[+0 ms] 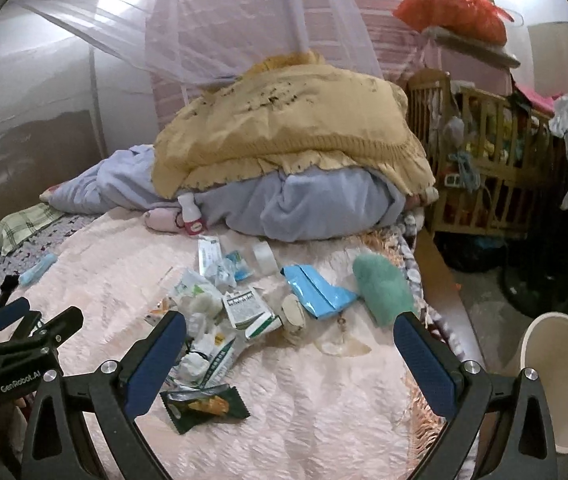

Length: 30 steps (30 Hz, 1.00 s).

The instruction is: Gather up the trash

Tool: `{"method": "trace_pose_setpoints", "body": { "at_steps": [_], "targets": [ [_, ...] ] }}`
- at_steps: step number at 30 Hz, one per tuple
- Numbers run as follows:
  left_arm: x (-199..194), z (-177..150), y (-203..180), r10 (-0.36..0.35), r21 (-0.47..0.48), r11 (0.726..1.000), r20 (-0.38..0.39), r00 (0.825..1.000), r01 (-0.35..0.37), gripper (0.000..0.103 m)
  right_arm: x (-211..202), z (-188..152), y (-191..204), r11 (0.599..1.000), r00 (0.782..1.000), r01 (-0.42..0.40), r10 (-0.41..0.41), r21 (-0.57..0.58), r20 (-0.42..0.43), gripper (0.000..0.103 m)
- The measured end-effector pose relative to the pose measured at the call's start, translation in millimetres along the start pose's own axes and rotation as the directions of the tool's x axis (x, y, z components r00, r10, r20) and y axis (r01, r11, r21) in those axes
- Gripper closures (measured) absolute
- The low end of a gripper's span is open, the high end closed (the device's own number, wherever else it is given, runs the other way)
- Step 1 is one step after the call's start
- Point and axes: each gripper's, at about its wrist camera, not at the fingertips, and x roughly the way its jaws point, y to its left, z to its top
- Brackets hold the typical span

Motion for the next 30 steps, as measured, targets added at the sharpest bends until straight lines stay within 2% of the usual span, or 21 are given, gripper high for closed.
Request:
{"method": "trace_pose_setpoints", "body": {
  "at_steps": [16, 30],
  "targets": [
    [-21, 14, -19, -0.027, -0.009, 1.000, 0.060, 0.998, 0.028, 0.001, -21, 8, 2, 0.999, 0.996, 0.033, -0.030, -0.037, 0.084, 0.000],
    [-20, 12, -29, -0.043, -0.022, 0.999, 0.056, 0.997, 0.045, 0.001, -21, 4, -4, 0.998, 0.996, 0.048, -0.045, -0.044, 0.079, 0.000]
  ]
}}
